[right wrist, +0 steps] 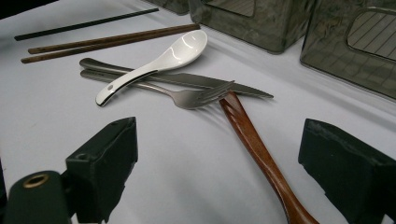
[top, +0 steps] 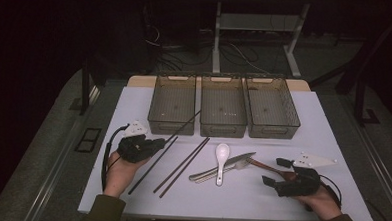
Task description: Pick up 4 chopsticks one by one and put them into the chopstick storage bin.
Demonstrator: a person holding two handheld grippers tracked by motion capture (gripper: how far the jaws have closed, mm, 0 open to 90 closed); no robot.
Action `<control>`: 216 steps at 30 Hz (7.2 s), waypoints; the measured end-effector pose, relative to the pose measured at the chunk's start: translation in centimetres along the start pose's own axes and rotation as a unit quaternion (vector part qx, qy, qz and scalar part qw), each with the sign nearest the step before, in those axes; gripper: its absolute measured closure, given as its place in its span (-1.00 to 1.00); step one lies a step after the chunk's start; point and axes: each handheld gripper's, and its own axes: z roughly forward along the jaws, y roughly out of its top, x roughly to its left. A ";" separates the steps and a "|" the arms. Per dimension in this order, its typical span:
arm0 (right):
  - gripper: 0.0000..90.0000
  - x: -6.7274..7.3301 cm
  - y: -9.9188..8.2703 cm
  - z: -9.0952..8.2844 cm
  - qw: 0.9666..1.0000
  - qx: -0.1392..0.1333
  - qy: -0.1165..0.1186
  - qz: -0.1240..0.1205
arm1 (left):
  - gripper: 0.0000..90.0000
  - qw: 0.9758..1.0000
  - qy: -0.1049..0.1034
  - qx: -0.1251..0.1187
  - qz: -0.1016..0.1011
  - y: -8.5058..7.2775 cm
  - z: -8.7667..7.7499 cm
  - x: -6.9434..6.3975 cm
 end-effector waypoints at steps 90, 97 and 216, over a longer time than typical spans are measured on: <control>-0.74 -0.3 -0.1 -0.2 1.000 -0.002 0.001 0.004 | 0.30 0.992 0.100 0.033 -0.069 8.0 8.3 9.5; -0.74 -0.3 -0.1 -0.2 1.000 0.001 0.002 0.003 | 0.08 0.995 0.074 0.018 -0.056 8.6 6.8 8.6; -0.69 0.0 0.0 0.2 1.000 0.007 -0.020 0.014 | 0.85 0.993 0.068 0.085 -0.047 -6.9 0.4 -0.2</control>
